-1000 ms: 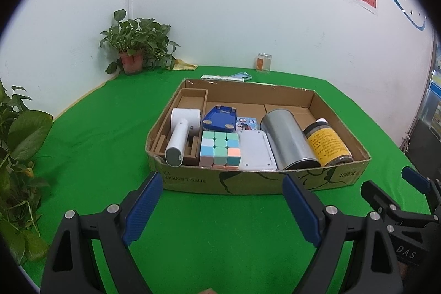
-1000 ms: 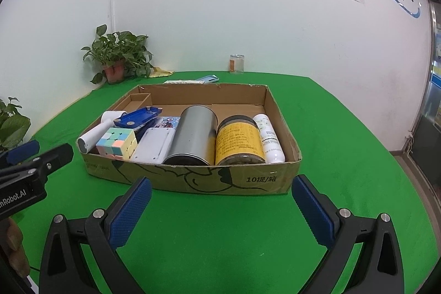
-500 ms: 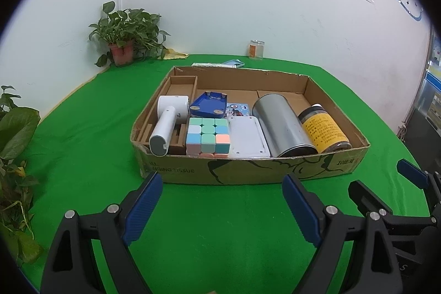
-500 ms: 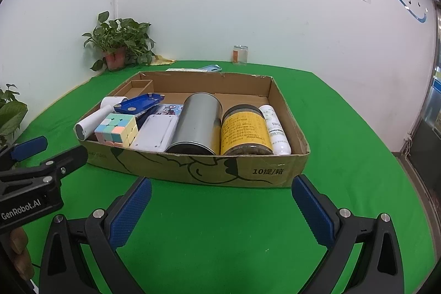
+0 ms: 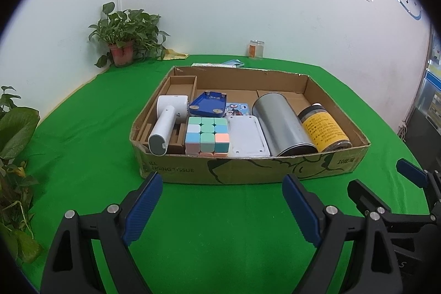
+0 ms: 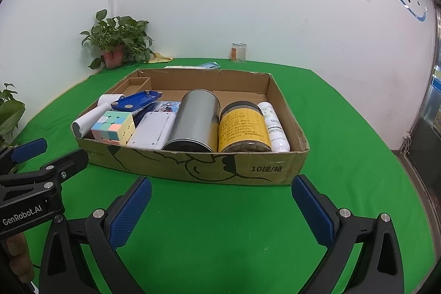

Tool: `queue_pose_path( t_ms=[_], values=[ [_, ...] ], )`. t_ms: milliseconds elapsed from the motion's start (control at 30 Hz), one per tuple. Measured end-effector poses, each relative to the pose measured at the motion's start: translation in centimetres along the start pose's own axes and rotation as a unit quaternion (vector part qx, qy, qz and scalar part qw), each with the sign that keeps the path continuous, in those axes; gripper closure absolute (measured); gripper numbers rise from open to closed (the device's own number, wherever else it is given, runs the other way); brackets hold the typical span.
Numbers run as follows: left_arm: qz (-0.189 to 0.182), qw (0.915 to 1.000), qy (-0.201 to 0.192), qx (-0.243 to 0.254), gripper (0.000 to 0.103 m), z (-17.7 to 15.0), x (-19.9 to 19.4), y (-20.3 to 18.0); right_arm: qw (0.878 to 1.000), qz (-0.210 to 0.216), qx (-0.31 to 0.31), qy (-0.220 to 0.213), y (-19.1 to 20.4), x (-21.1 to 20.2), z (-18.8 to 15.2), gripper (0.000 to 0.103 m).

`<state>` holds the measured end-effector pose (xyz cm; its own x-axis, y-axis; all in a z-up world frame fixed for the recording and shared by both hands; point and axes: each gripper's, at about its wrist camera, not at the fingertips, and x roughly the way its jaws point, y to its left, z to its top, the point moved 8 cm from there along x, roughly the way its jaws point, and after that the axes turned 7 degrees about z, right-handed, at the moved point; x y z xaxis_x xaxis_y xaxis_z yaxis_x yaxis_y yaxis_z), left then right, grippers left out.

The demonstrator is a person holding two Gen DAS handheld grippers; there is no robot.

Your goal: Organize rigid objects

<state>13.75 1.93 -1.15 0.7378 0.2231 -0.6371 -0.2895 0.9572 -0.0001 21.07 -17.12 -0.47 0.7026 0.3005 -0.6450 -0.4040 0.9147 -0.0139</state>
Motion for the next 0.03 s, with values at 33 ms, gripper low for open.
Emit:
queue_pose_path(
  t_ms=[33],
  values=[
    [-0.004,1.0000,0.003,-0.004,0.014,0.02,0.09,0.08,1.000,-0.001,0.000,0.000,-0.03,0.05,-0.03,0.001]
  ],
)
